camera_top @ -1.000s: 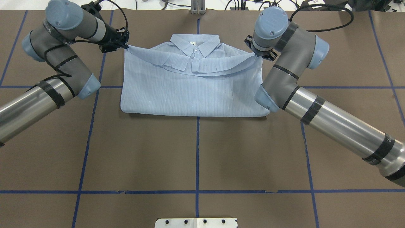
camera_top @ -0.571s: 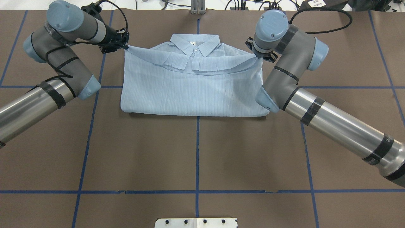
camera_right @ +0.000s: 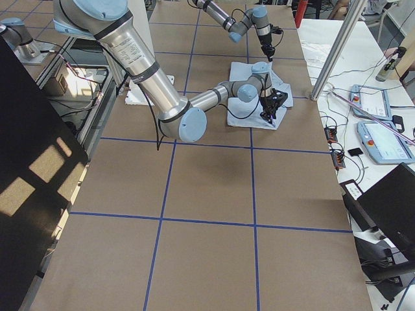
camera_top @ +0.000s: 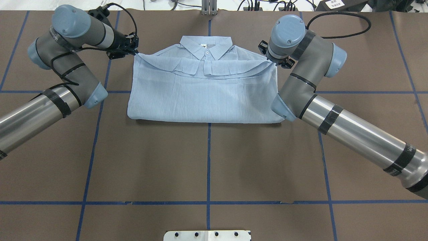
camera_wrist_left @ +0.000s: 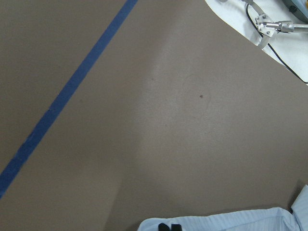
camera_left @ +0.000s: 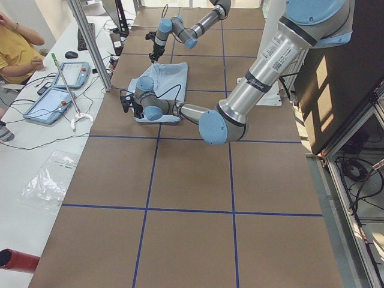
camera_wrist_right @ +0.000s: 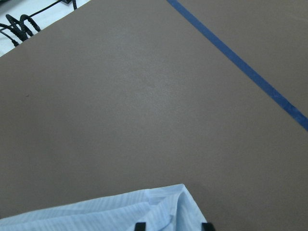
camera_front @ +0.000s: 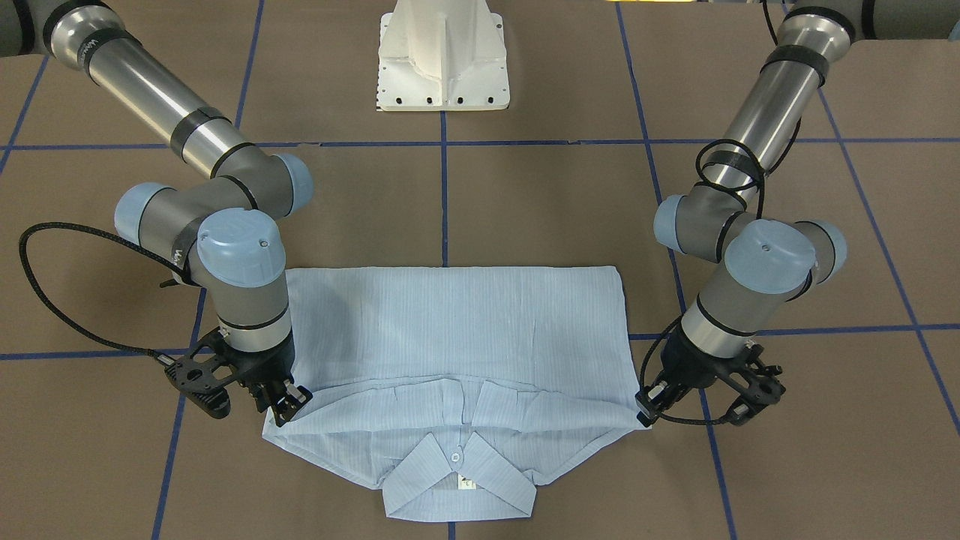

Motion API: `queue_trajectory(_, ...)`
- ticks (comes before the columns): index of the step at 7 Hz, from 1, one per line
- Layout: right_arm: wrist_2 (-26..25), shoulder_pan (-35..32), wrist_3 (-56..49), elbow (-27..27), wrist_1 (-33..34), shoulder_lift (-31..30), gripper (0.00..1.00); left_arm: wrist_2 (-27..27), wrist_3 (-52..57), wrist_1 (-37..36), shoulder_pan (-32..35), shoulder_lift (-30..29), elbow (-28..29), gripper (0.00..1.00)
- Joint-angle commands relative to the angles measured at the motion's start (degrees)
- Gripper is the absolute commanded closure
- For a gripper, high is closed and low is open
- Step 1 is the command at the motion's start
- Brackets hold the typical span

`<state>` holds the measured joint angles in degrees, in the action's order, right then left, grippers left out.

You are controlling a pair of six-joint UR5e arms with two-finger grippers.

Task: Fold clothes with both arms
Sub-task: 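Release the hem near the collar and raise both grippers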

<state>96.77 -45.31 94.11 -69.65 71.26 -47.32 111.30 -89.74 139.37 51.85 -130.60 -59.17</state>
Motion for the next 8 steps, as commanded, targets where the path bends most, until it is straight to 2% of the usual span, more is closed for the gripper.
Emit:
queue_trajectory(1,2.3,-0.1,0.3,-10.2,0.4,-5.0,0.36,0.0,0.3,0.1,0.5,0.7,-2.2,0.61)
queue_trajectory(2,4.7,0.6,0.6,-21.8,0.3,-14.0,0.31,0.0,0.3,-0.2,1.1,2.2,-5.0,0.56)
queue_trajectory(3,5.8,2.1,1.3,-29.9,0.5,-20.6,0.26,0.0,0.3,0.0,1.5,4.4,-8.4,0.49)
queue_trajectory(4,5.9,5.0,3.3,-33.0,0.0,-25.5,0.23,0.0,0.3,0.3,1.6,4.8,-9.3,0.49)
queue_trajectory(6,5.4,8.9,7.1,-32.3,-0.7,-26.9,0.21,-0.2,2.0,4.1,1.9,7.6,-9.7,0.50)
queue_trajectory(8,4.9,10.0,7.7,-31.3,-0.7,-26.0,0.21,-2.5,3.6,4.2,1.9,7.8,-9.7,0.50)
